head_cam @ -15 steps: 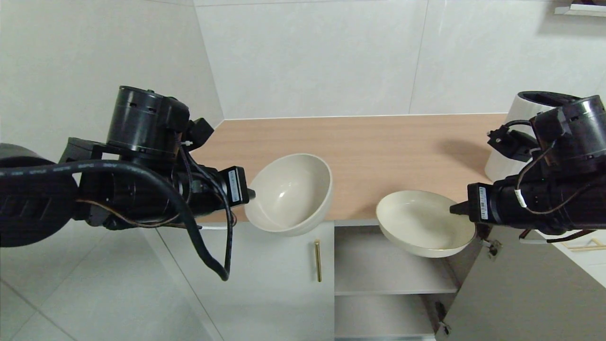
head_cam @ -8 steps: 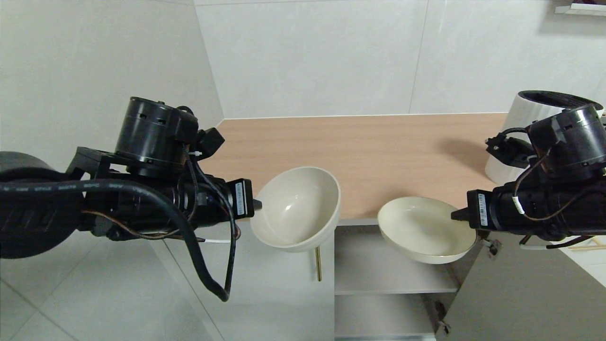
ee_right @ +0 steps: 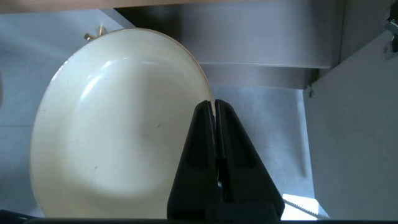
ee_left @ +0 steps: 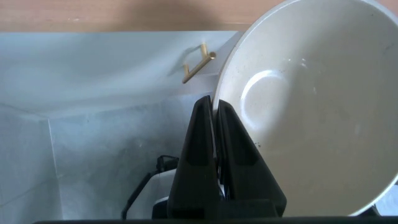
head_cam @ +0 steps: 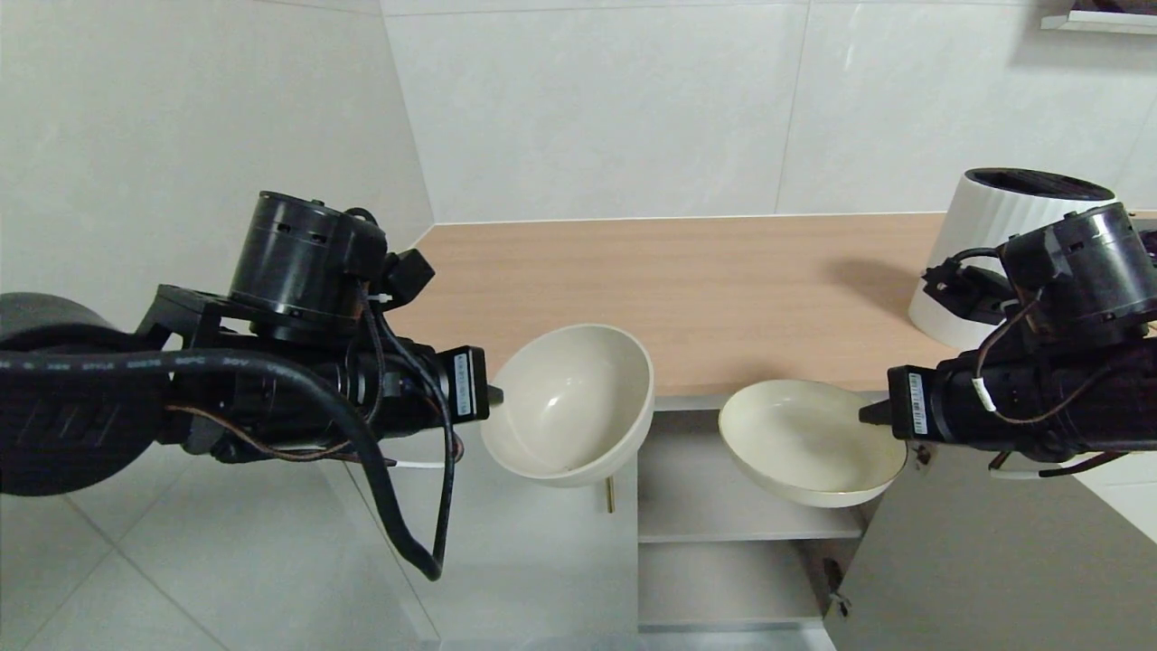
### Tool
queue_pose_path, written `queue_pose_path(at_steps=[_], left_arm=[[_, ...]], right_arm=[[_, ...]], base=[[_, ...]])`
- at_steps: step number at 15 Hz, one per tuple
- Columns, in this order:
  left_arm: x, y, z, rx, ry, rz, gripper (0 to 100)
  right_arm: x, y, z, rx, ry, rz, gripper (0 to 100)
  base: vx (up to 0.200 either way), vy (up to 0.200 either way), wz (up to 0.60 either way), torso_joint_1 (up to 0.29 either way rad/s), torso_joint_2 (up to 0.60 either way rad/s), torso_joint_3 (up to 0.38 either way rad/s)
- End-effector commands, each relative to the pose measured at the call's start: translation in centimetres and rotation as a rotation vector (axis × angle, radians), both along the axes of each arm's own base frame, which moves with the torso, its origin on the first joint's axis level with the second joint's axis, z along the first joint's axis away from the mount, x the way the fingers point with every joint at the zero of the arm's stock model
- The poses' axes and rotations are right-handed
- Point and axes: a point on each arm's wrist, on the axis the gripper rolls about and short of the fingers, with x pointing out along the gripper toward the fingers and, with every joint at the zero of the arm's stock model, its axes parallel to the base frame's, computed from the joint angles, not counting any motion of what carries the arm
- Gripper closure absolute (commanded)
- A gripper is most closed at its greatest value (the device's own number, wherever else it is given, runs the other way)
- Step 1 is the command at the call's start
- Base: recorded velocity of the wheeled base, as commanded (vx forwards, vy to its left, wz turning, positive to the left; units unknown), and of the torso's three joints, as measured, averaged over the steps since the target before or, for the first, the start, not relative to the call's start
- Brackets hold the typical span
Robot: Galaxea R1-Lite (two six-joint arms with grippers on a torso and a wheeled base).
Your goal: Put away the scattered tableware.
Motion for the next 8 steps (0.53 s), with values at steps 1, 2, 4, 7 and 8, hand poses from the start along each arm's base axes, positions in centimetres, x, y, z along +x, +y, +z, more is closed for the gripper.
queue_pose_path(at_steps=[1, 2, 4, 7, 8], left_arm=[[0.07, -0.03, -0.03, 0.0, 0.001, 0.0, 100], [0.06, -0.03, -0.06, -0.001, 0.001, 0.002, 100], [0.09, -0.04, -0.1, 0.001, 0.002, 0.001, 100], [0.16, -0.08, -0.15, 0.001, 0.004, 0.002, 100], [0.18, -0.04, -0.15, 0.001, 0.004, 0.003, 100]], right_arm=[[0.23, 0.07, -0.29, -0.005, 0.01, -0.001, 100], [0.3, 0.11, -0.33, -0.005, 0.012, -0.001, 100], [0.44, 0.17, -0.57, -0.009, 0.02, -0.001, 100], [0.47, 0.19, -0.61, -0.01, 0.022, -0.001, 100], [0.5, 0.2, -0.65, -0.01, 0.023, -0.001, 100]], base=[[0.0, 0.0, 0.0, 0.0, 0.0, 0.0], [0.0, 0.0, 0.0, 0.0, 0.0, 0.0], [0.0, 0.0, 0.0, 0.0, 0.0, 0.0], [0.0, 0.0, 0.0, -0.052, 0.14, 0.086], [0.0, 0.0, 0.0, -0.144, 0.38, 0.217]])
